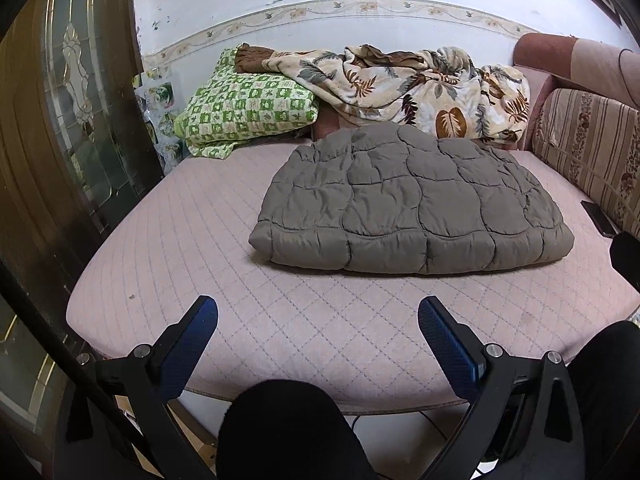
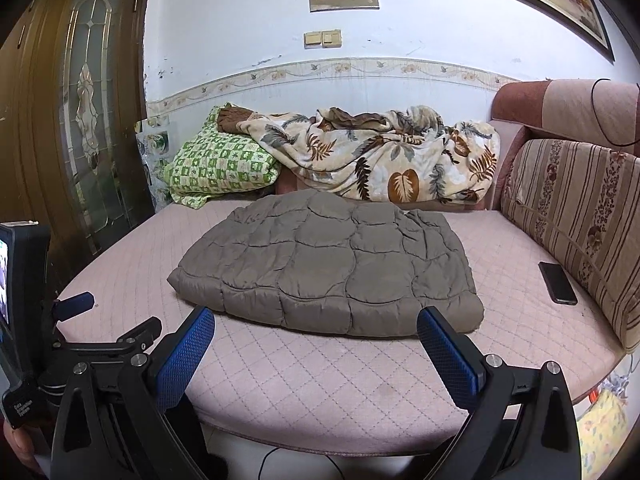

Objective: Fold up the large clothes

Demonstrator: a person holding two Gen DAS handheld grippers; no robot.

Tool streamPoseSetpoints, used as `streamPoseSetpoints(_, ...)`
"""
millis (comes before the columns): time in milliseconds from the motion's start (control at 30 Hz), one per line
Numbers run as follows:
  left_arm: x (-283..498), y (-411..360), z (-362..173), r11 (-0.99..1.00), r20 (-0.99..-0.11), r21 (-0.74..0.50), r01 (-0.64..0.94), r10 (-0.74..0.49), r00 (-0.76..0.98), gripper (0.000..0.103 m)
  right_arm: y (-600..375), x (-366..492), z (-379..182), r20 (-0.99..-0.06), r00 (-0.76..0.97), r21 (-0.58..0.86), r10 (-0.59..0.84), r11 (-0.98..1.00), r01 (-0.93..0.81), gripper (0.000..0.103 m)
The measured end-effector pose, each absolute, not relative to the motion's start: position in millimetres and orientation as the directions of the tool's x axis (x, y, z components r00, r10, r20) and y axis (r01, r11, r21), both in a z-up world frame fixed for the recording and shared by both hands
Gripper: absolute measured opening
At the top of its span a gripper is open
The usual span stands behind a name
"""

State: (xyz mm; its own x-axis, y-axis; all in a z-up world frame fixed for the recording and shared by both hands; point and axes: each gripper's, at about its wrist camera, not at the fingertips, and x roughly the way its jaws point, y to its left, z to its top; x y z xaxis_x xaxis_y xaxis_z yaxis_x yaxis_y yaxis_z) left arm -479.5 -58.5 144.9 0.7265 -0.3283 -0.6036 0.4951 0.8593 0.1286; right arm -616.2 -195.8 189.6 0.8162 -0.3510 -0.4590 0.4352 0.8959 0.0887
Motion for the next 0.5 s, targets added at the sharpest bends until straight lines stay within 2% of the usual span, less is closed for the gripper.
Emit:
streamPoseSetpoints(267, -474, -61, 144, 0.860, -0.601, 0.162, 0.484, -0.302, 0.739, 0.100, -197, -603, 190, -0.452, 0.830, 0.096, -0.328, 0.907, 0.411, 0.102)
streamPoseSetpoints(500, -467, -68, 129, 0.843, -0.634, 0.178, 0.508, -0.296, 0.714, 0.100, -200, -592, 179, -0.492, 0.812, 0.099, -0.314, 0.906, 0.411, 0.102)
